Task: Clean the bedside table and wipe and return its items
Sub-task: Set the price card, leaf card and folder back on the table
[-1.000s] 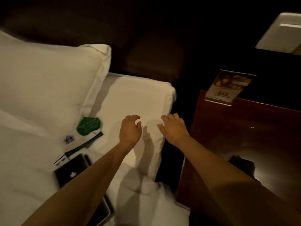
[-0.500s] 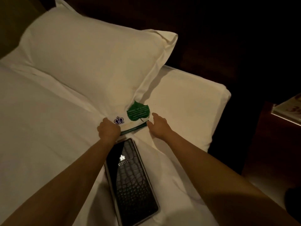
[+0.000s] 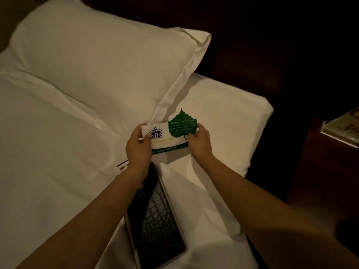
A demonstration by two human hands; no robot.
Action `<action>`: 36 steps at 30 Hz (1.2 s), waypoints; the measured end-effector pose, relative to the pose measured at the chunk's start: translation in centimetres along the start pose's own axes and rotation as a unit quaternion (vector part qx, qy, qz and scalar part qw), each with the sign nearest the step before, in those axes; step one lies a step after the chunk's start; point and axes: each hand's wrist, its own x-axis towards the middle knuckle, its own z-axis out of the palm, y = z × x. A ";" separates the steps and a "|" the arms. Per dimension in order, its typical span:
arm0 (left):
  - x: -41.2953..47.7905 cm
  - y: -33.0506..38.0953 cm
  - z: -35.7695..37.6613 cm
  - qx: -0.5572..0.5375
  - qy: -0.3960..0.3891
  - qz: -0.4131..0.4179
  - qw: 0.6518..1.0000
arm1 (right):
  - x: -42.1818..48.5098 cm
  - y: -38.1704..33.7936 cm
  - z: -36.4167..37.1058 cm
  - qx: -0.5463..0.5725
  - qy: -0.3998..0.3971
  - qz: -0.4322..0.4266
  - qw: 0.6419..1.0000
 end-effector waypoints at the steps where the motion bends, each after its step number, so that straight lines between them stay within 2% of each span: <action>1: -0.5 0.8 1.1 0.001 -0.011 0.003 1.000 | -0.1 -0.2 -1.5 0.010 0.019 -0.006 1.000; 7: -5.7 5.8 10.3 0.005 -0.111 -0.011 0.994 | -1.3 0.2 -13.2 0.028 0.164 -0.017 0.986; 12: -11.9 8.7 19.7 0.051 -0.226 0.010 0.973 | -3.2 3.1 -25.0 0.014 0.278 0.000 0.960; 21: -25.0 10.3 36.1 0.106 -0.457 0.024 0.883 | -8.2 11.6 -43.5 0.047 0.424 0.086 0.900; 24: -28.1 10.3 40.7 0.133 -0.489 0.025 0.861 | -8.8 14.5 -47.8 0.070 0.436 0.108 0.891; 28: -29.8 10.2 45.8 0.155 -0.529 0.047 0.833 | -8.2 17.6 -51.9 0.086 0.421 0.109 0.897; 36: -27.3 9.4 52.1 0.169 -0.520 0.079 0.834 | -3.8 20.3 -55.4 0.086 0.349 0.066 0.931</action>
